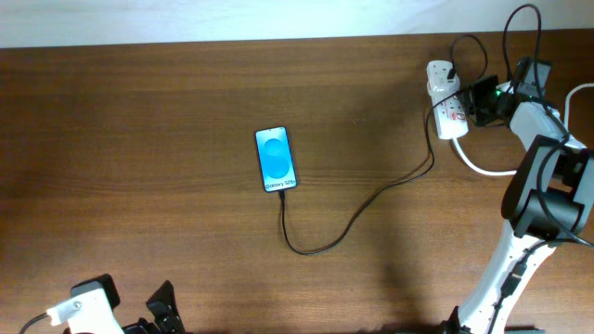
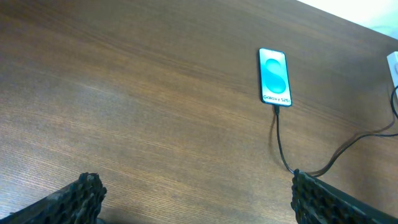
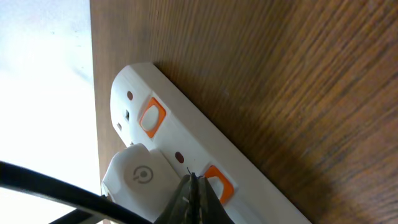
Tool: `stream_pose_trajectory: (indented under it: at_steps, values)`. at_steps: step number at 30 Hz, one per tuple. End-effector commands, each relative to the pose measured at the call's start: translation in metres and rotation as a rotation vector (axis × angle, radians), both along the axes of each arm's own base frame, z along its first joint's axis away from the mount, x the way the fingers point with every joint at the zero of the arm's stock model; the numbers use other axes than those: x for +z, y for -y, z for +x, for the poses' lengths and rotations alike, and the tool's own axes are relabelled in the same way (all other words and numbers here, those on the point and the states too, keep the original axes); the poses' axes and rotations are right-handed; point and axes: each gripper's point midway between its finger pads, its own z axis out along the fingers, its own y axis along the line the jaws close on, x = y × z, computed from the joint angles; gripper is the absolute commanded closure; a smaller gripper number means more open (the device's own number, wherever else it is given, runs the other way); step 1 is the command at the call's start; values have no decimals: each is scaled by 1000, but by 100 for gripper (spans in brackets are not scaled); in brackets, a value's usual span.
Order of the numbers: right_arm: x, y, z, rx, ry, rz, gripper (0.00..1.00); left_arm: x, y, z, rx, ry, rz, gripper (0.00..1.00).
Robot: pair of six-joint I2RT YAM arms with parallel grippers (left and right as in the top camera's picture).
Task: Plug charger to phone and switch on socket
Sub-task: 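Press the orange switch on the power strip with the right gripper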
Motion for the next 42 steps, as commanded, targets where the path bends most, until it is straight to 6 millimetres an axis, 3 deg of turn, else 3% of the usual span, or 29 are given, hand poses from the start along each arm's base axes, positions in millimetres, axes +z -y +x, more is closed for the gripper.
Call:
stream_pose_trajectory:
  at_steps: [1,11,23,38,42]
  values:
    - [-28,-25,-12,55,-82,45,96,0,-2,-1,1,3,16,1]
    - [-39,-15,-21,33,-139,-28,96,0,-2,-1,1,3,16,1]
    - [-20,-9,-2,51,-47,-59,96,0,-2,-1,1,3,16,1]
    - [-18,-8,2,77,-16,-94,96,0,-2,-1,1,3,16,1]
    - [-18,-19,4,124,-5,-122,96,0,-2,-1,1,3,16,1]
